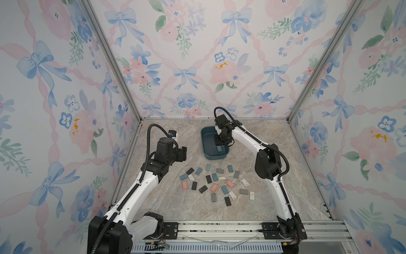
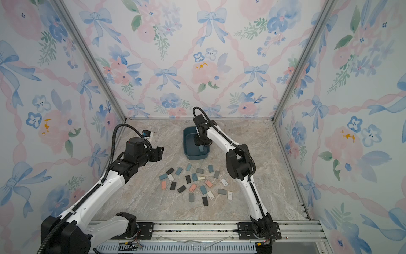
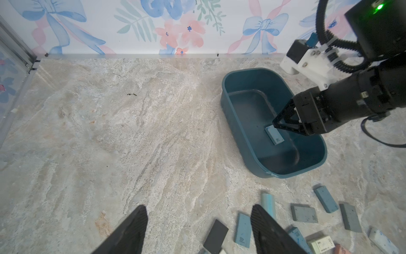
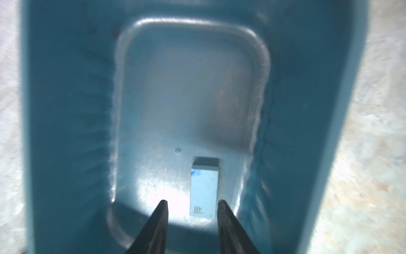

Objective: Put the eraser in the storage box
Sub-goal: Pick up the eraser from the center of the board.

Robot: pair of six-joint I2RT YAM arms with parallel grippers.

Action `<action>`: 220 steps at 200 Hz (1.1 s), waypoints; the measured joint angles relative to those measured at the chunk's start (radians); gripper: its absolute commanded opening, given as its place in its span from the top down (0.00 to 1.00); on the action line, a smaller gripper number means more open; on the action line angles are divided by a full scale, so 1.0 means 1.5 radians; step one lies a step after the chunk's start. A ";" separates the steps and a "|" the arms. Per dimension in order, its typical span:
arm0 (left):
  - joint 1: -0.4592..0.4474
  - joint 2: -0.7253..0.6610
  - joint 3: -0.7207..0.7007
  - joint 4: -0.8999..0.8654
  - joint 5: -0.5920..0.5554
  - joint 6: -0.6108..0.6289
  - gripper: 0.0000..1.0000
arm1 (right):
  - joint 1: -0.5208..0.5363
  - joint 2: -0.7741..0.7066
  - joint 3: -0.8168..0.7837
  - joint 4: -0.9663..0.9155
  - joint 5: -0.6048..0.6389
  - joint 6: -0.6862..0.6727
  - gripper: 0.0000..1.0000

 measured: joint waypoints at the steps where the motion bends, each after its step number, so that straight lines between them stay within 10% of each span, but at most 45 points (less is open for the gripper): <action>1: 0.000 0.000 0.000 0.000 0.000 0.001 0.25 | 0.000 -0.002 0.000 0.000 0.000 0.000 0.58; 108: -0.076 0.150 0.051 -0.203 -0.043 0.081 0.28 | -0.014 -0.360 -0.320 0.165 -0.091 -0.016 0.50; 220: -0.094 0.272 0.073 -0.270 -0.073 0.155 0.39 | -0.073 -0.500 -0.515 0.281 -0.143 -0.002 0.48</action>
